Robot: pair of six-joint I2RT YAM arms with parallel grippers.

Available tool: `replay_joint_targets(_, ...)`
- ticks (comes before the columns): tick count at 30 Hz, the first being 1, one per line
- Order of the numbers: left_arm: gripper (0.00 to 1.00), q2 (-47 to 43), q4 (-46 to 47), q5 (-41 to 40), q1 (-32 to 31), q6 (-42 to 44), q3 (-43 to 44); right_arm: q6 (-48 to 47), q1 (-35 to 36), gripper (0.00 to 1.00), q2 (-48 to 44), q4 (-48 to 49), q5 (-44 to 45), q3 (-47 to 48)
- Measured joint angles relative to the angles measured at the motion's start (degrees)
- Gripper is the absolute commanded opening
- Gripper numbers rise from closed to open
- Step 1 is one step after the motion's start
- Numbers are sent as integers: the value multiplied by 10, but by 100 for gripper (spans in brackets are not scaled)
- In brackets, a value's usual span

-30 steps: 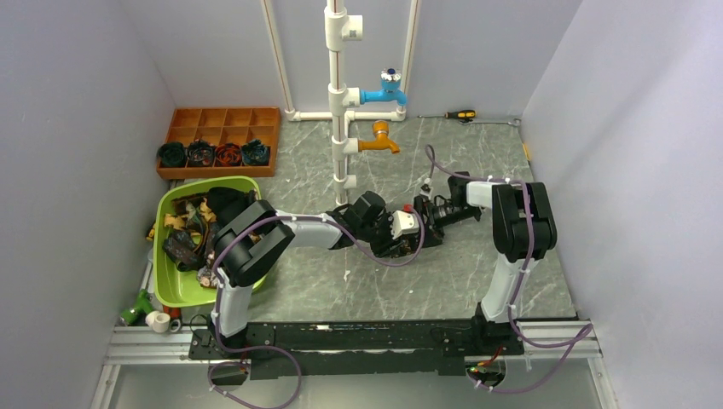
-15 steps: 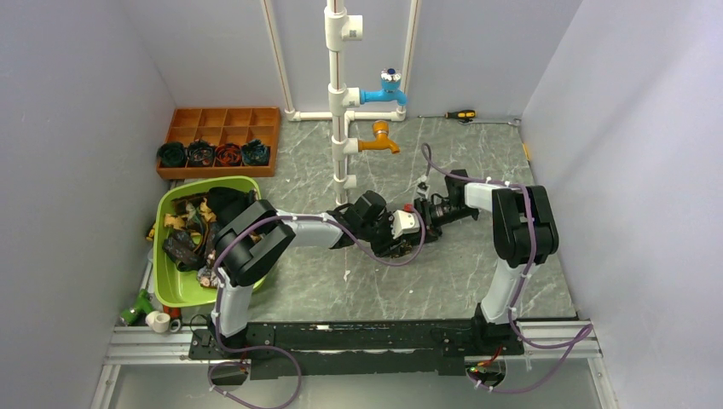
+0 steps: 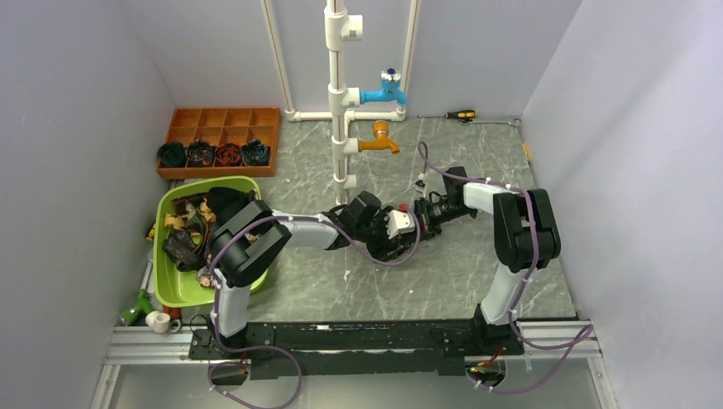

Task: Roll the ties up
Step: Pick up the tie at the center of the board.

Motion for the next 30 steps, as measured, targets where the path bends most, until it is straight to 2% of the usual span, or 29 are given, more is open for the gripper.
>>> replay_joint_targets(3,84,-20,4,1,4,1,-26,-8,4,0,-6,9,8,-1)
replay_joint_targets(4,92,-30,5,0,4,-1,-36,-11,4,0,-8,10,9,-2)
replay_joint_targets(6,99,-51,6,1,6,-5,-55,-16,4,0,-13,12,11,-6)
replay_joint_targets(11,100,-115,12,3,18,-17,-101,-34,4,0,-38,13,25,-17)
replay_joint_targets(17,99,-157,22,4,26,-17,-112,-49,4,0,-43,12,26,-17)
replay_joint_targets(23,99,-150,56,29,29,-16,-128,-49,7,0,-43,12,25,-17)
replay_joint_targets(30,99,-88,114,28,12,-10,-124,-37,8,0,-43,15,22,-25)
